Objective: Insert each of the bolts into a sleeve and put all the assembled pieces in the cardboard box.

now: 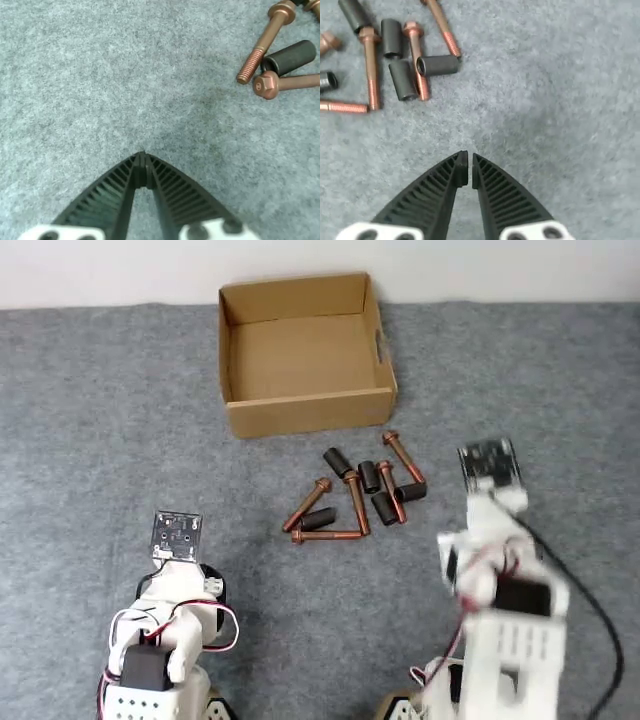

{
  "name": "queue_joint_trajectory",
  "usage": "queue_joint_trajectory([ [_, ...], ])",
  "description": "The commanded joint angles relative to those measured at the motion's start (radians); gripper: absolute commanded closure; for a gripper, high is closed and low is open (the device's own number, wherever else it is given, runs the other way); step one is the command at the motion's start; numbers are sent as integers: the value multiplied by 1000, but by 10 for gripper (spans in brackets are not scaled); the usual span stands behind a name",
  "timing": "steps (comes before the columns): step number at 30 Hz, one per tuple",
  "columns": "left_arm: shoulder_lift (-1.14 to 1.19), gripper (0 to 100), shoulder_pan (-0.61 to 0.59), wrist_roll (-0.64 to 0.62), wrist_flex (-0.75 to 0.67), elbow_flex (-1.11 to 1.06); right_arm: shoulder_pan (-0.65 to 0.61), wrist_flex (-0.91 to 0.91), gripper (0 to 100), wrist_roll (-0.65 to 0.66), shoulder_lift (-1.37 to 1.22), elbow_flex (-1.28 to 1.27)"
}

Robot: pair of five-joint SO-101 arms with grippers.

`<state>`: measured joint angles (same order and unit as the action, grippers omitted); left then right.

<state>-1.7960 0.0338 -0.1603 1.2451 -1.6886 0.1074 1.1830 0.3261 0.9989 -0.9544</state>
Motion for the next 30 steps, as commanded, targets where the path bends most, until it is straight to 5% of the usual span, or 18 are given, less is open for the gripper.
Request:
queue_joint_trajectory([
  [1,-5,994,-6,0,3,7,-5,-18,991,161,-354,259],
  [11,-5,994,-6,0,3,7,-59,48,989,687,-886,703],
  [23,-5,994,-6,0,3,7,-213,48,830,838,-1104,830],
  [30,-5,994,-6,0,3,7,-249,44,816,896,-1191,852],
])
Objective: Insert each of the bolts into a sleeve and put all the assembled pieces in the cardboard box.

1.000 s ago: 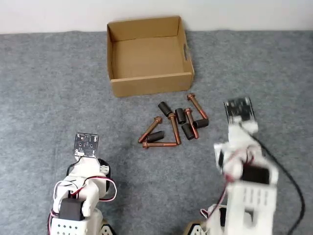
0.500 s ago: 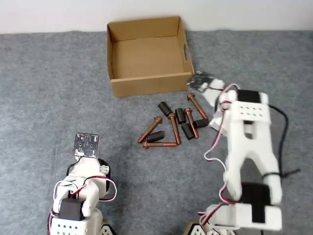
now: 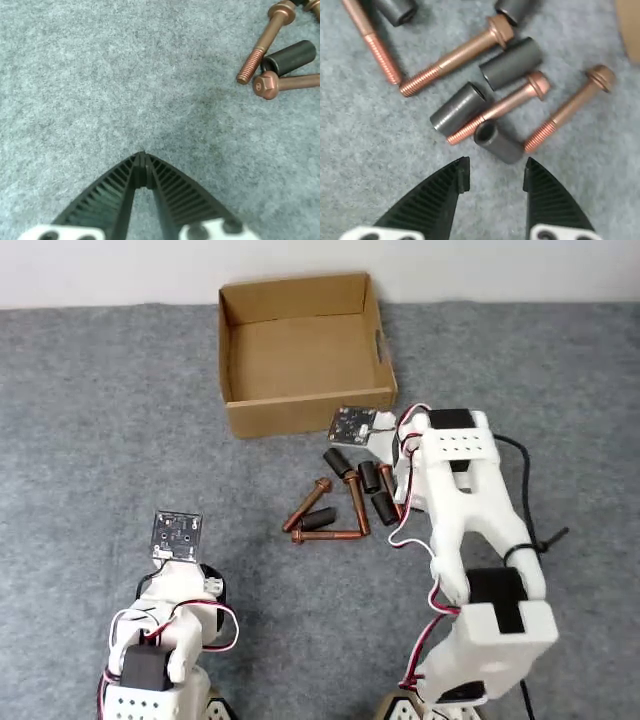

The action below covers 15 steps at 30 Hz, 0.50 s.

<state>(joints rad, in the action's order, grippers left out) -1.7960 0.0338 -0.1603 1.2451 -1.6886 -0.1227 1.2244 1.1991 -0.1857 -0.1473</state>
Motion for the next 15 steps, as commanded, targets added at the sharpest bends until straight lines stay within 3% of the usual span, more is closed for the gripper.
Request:
queue_joint_trajectory([
  [1,-5,994,-6,0,3,7,-22,-1,816,28,-16,44],
  [15,-5,994,-6,0,3,7,13,-130,818,29,-147,46],
])
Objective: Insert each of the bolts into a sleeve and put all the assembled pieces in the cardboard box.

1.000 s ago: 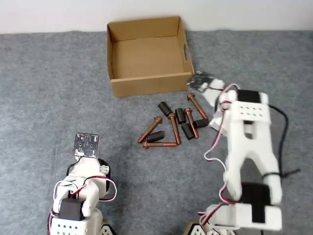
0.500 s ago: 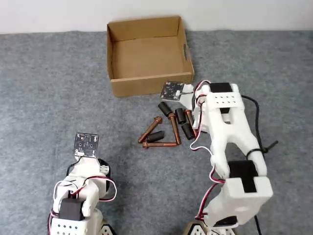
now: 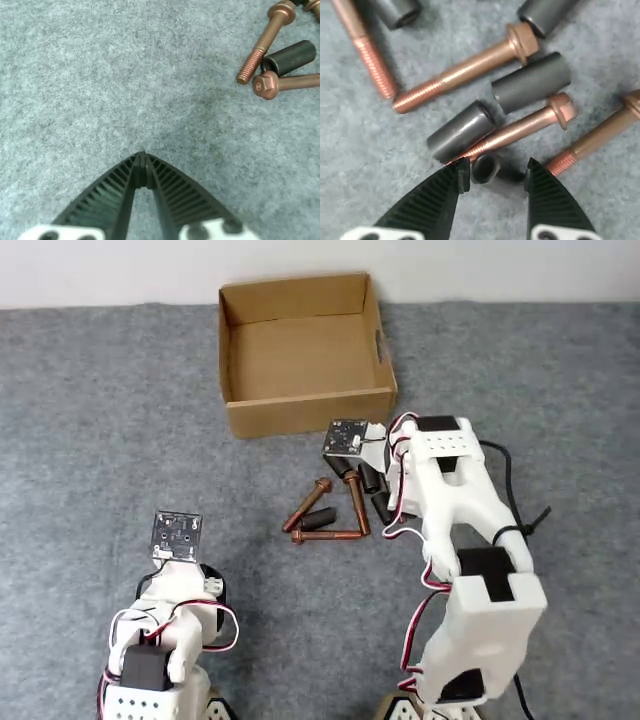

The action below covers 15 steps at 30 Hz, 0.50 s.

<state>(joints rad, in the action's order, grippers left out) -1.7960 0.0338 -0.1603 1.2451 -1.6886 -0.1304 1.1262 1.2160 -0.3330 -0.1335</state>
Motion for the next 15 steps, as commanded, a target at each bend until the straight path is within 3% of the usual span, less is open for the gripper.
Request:
queue_joint_trajectory([
  [1,-5,994,-6,0,3,7,27,-42,818,12,-8,32],
  [9,-5,994,-6,0,3,7,88,-81,821,51,-73,32],
  [15,-5,994,-6,0,3,7,101,-81,895,54,-91,32],
])
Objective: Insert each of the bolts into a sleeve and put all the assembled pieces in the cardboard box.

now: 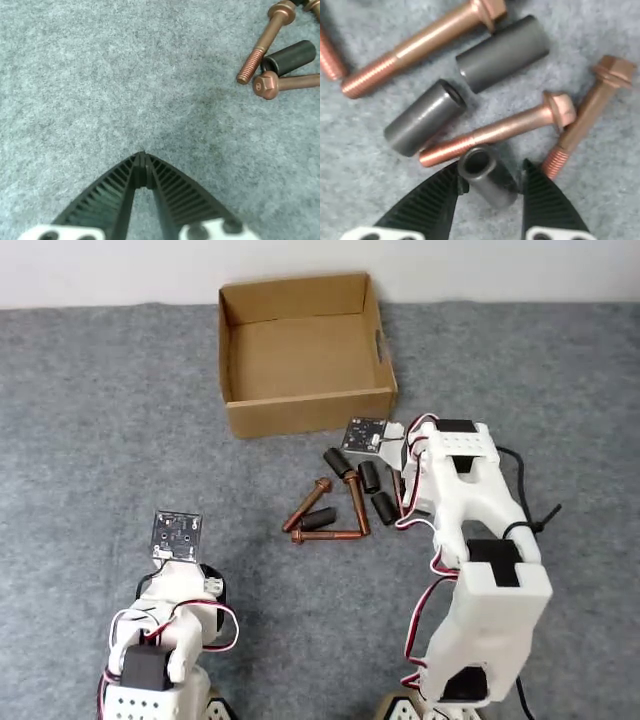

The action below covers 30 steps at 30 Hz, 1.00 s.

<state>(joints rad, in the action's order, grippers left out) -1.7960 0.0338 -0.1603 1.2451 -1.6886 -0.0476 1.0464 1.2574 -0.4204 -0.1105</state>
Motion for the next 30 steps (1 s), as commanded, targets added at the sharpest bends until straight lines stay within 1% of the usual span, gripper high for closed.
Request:
queue_joint_trajectory([
  [1,-5,994,-6,0,3,7,16,-1,894,12,-4,9],
  [8,-5,994,-6,0,3,7,-10,7,902,9,-4,9],
  [9,-5,994,-6,0,3,7,-8,7,917,8,-4,9],
  [11,-5,994,-6,0,3,7,-5,24,980,-8,-1,14],
  [12,-5,994,-6,0,3,7,-5,42,996,-29,1,26],
  [13,-5,994,-6,0,3,7,-4,71,984,-52,7,41],
  [17,-5,994,-6,0,3,7,-8,200,988,-143,38,121],
  [22,-5,994,-6,0,3,7,-4,348,989,-316,111,192],
  [30,-5,994,-6,0,3,7,-2,608,989,-588,320,190],
])
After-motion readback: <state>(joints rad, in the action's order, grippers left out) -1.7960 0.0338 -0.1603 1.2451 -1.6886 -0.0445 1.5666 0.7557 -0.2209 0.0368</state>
